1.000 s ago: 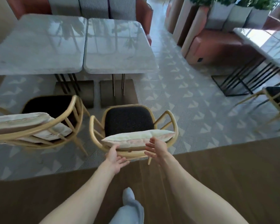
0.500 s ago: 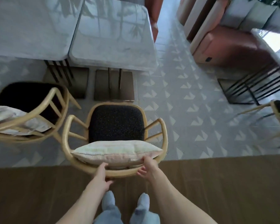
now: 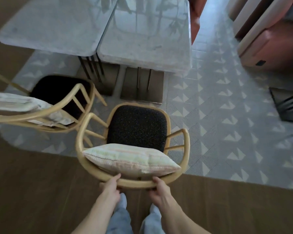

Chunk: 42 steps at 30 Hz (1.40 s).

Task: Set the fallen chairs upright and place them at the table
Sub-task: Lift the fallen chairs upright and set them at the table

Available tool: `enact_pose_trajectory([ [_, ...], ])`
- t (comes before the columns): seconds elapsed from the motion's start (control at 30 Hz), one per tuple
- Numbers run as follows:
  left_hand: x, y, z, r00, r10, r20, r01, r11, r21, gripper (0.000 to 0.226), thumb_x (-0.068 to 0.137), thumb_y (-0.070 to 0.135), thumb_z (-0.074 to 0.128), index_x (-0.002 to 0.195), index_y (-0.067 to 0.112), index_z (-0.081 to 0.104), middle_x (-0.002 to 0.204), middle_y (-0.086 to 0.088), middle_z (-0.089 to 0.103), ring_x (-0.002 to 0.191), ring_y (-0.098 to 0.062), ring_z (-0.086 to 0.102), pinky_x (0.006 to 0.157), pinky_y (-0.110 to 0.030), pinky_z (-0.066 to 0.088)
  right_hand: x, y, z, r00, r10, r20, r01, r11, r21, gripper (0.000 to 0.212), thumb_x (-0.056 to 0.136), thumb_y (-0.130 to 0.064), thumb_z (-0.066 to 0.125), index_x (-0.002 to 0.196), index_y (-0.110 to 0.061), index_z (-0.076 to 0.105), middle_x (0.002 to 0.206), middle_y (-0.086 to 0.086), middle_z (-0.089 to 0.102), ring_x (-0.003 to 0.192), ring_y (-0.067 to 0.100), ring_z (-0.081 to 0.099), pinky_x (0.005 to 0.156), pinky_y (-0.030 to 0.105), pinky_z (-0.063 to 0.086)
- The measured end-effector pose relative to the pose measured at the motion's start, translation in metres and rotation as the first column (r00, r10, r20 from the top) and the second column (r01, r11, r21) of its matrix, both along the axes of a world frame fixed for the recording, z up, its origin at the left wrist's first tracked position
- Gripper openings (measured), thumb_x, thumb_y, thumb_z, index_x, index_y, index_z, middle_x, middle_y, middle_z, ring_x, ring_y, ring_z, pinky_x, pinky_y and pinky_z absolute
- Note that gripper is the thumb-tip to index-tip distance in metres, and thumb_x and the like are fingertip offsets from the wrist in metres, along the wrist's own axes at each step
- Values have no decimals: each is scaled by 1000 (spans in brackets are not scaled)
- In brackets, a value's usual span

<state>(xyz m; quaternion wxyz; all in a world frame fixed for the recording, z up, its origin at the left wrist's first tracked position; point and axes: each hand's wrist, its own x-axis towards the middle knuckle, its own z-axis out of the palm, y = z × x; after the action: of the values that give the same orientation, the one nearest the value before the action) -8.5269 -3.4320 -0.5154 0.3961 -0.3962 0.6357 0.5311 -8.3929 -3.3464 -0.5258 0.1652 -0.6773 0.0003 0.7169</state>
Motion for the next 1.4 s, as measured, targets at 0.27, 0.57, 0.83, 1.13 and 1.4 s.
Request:
enact_pose_trajectory([
  [0.27, -21, 6, 0, 998, 15, 55, -15, 1000, -3, 72, 85, -15, 63, 148, 5, 32, 126, -24, 56, 104, -31, 54, 92, -47, 49, -16, 6, -3, 996, -16, 90, 14, 1000, 20, 47, 87, 17, 57, 133, 10, 53, 112, 27, 63, 83, 34, 63, 70, 50, 54],
  [0.57, -91, 36, -12, 998, 3, -68, -1, 999, 38, 55, 81, -11, 73, 125, 8, 46, 128, -22, 60, 110, -37, 63, 93, -51, 55, -87, 45, -9, 1000, -10, -2, 10, 994, 106, 45, 89, 20, 53, 130, 0, 51, 106, 24, 61, 79, 29, 61, 78, 54, 53],
  [0.83, -145, 69, -24, 997, -6, -75, 19, 986, 167, 49, 82, -7, 75, 111, 14, 41, 97, -11, 58, 83, -24, 62, 54, -35, 53, -136, 87, -19, 997, 21, -69, -10, 988, 153, 30, 92, 16, 54, 118, 1, 52, 125, 26, 62, 111, 38, 62, 91, 59, 51],
  [1.13, -165, 78, -34, 999, -38, -31, 45, 965, 260, 32, 87, -3, 72, 98, 15, 48, 102, -11, 61, 86, -27, 63, 90, -50, 57, -149, 99, -20, 997, 44, -58, -32, 980, 197, 37, 93, 13, 53, 127, 0, 48, 117, 26, 62, 104, 35, 65, 81, 57, 53],
  [1.4, -190, 68, -17, 986, -166, -3, 160, 941, 298, 38, 95, 3, 64, 130, 0, 50, 120, -25, 62, 100, -40, 64, 87, -60, 56, -169, 81, -23, 998, 63, -4, -61, 978, 197, 34, 99, -6, 60, 131, -2, 50, 116, 19, 65, 106, 34, 66, 96, 71, 47],
])
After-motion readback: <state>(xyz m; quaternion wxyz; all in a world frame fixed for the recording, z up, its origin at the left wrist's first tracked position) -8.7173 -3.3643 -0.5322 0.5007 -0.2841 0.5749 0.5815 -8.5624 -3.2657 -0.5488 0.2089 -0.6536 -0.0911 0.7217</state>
